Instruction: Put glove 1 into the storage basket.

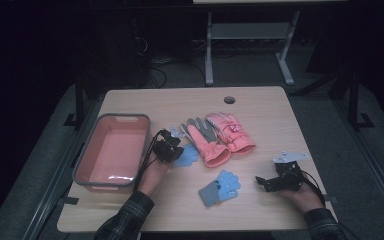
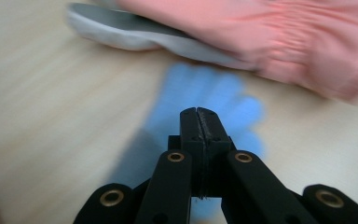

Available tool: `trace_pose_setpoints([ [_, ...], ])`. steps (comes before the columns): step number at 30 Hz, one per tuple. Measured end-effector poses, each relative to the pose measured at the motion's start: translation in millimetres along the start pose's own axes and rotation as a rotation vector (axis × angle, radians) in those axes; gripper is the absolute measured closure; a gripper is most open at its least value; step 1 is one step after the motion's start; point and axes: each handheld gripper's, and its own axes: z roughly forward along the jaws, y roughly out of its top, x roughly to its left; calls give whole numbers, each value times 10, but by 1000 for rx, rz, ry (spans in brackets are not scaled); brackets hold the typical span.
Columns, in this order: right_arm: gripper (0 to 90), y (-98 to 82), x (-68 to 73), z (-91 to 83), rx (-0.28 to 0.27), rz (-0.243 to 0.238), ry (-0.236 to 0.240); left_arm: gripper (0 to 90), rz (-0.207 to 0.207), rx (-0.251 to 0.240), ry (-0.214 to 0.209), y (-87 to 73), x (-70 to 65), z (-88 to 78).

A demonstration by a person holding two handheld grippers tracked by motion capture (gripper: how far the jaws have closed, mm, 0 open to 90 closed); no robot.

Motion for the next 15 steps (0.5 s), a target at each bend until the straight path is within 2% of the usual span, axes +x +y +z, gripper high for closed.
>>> trace_pose_setpoints([
  [3,22,0,0,0,0,0,0,895,-18,36,25,-10,45,110],
  [5,22,-1,-1,-1,0,-1,0,895,-28,61,18,-37,48,143],
  [7,23,-2,-2,-1,-1,-1,0,895,-17,70,16,-51,10,128],
  [11,23,-2,-2,-2,0,-1,0,895,5,87,-22,-83,-109,76],
  [15,23,-3,-1,-2,0,0,0,895,16,89,-78,-134,-228,20],
])
